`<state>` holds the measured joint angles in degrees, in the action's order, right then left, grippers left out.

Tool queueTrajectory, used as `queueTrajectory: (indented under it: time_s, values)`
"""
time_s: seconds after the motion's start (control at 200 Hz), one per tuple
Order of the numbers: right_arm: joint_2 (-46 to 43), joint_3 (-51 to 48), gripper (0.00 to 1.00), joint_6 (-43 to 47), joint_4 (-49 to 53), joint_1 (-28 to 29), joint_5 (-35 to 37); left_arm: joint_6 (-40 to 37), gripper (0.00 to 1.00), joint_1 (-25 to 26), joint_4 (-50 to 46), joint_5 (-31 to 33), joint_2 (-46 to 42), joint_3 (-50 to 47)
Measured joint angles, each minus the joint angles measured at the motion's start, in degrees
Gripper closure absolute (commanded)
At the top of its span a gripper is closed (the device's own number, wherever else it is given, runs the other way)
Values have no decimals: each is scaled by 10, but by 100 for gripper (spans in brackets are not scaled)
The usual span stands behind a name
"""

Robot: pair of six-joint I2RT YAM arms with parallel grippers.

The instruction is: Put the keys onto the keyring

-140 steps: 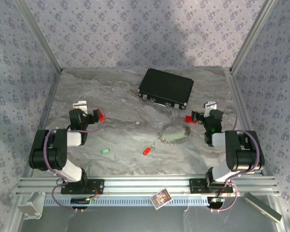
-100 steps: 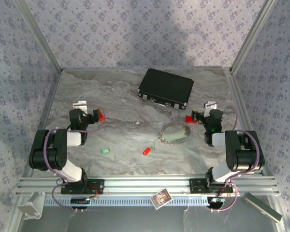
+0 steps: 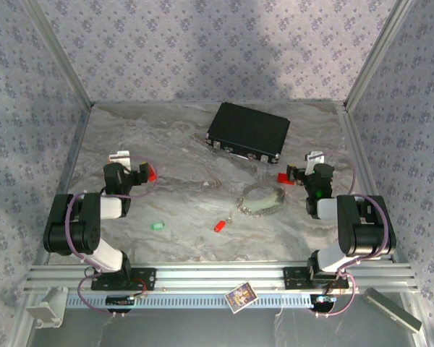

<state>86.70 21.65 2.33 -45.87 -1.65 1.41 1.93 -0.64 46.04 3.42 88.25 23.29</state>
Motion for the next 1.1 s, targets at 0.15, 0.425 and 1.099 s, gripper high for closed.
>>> queueTrajectory:
  time_s: [0.15,0.425,1.099]
  values:
    - [0,0,1,0,0,-2,-5,0,0,0,0,0,0,0]
    - [-1,1,4,0,7,-9,-23,0,0,0,-2,0,-2,0]
    - [-314,109,19,-173,523,104,-24,163,1,32,-373,-59,-207,110]
